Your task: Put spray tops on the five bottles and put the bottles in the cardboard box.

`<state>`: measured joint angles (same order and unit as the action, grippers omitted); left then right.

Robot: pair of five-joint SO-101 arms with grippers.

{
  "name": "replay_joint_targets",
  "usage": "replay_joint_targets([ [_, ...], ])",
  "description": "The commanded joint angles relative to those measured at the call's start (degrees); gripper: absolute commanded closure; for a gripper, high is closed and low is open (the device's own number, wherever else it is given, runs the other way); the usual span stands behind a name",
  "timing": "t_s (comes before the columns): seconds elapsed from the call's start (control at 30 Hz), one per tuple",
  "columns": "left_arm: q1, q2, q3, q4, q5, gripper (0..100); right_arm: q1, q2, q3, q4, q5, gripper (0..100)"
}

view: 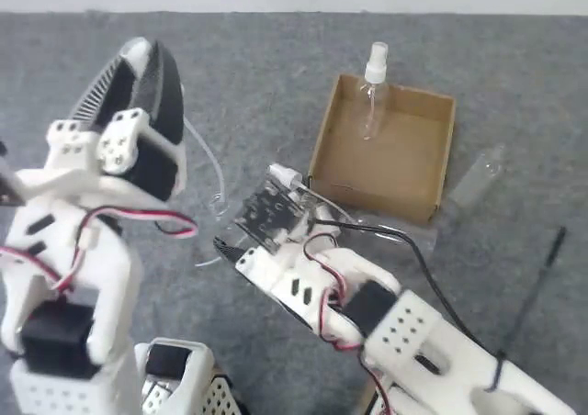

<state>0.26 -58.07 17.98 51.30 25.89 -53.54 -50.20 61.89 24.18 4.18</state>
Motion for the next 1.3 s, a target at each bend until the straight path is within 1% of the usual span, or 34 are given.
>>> replay_joint_targets([
  [0.0,-4.0,0.1,1.6,-5.8,0.5,99,-0.2,-8.3,1.6,-1.4,-0.8,99.2],
  [0.1,-4.3,0.0,3.3,-7.0,0.5,99,-0.5,-11.5,3.9,-1.4,-0.8,99.2],
  [0.23,-1.8,-0.1,4.6,-6.7,0.5,99,-0.5,-11.6,4.4,-1.3,-0.8,99.2],
  [0.47,-1.3,-0.4,10.4,-6.5,0.5,99,-0.2,-11.6,4.4,-1.3,-0.8,99.2],
  [0.73,-1.4,-0.4,13.1,-0.1,0.5,99,-0.1,-12.1,4.4,-1.1,-0.5,99.2],
  [0.93,-1.2,-0.4,12.7,3.3,0.4,99,-0.4,-12.2,4.4,5.8,-0.4,99.2],
  [0.97,-1.0,-0.4,12.7,4.0,0.2,99,-0.3,-12.2,4.4,6.7,-0.4,99.2],
  [1.03,0.6,-0.4,13.0,5.3,-3.3,99,-0.4,-12.2,4.4,7.3,-0.4,99.2],
  [1.13,4.0,-0.4,14.1,6.6,-7.9,99,0.0,-12.2,4.4,2.1,-0.8,99.2],
  [1.27,7.0,-0.4,15.3,8.7,-9.8,99,2.4,-12.1,8.4,-9.5,-0.9,99.2],
])
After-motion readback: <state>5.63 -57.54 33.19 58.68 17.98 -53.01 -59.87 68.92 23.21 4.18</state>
